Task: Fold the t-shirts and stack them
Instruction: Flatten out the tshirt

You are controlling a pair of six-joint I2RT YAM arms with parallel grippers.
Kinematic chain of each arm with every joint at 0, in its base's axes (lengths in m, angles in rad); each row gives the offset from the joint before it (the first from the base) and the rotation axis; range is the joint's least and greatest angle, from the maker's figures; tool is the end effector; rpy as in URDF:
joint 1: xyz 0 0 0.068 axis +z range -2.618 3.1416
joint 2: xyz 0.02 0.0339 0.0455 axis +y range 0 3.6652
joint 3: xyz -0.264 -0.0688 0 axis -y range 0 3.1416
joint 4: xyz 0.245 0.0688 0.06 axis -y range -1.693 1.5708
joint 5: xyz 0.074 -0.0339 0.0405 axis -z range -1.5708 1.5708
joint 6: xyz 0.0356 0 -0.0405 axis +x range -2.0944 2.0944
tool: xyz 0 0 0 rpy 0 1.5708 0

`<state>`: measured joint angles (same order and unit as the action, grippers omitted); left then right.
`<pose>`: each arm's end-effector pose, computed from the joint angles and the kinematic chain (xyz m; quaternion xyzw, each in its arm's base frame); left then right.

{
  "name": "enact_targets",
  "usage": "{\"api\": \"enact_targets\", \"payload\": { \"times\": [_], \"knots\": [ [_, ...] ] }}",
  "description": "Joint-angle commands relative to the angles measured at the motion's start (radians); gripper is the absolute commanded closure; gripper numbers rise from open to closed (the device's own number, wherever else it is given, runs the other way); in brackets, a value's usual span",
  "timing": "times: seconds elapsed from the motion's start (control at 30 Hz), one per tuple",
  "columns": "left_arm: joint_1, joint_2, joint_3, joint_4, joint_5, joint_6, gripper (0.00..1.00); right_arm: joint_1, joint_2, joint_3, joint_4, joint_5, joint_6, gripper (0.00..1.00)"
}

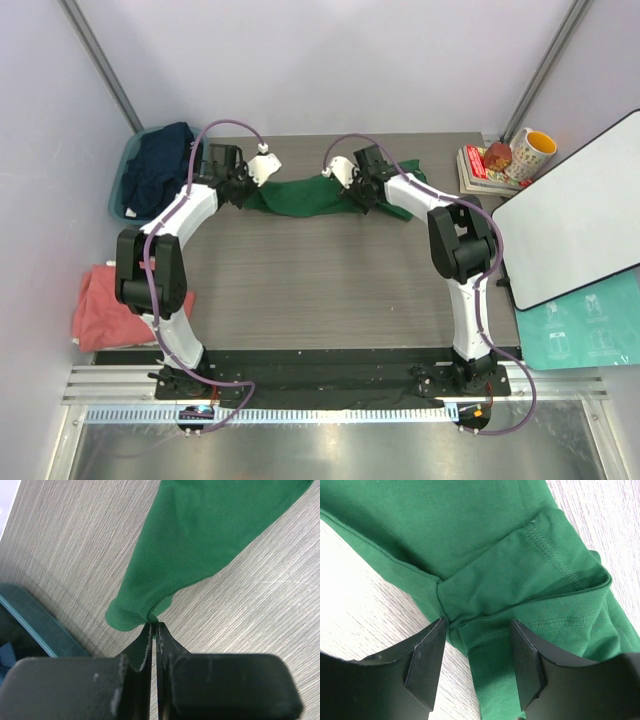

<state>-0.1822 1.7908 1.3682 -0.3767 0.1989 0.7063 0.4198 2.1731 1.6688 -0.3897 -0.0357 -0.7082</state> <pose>0.3937 -0.0797 0.2473 0.4300 0.8164 0.0081 0.3854 0.4393 0.1975 0.1798 -0.5092 0.7939 -0.0310 0.3309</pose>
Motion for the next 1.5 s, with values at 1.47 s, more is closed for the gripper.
{"api": "enact_targets", "payload": {
  "times": [1.47],
  "knots": [
    [-0.013, 0.016, 0.043, 0.038, -0.004, -0.022, 1.00, -0.099, 0.008, 0.160, -0.054, 0.048, -0.074, 0.53]
  ]
}}
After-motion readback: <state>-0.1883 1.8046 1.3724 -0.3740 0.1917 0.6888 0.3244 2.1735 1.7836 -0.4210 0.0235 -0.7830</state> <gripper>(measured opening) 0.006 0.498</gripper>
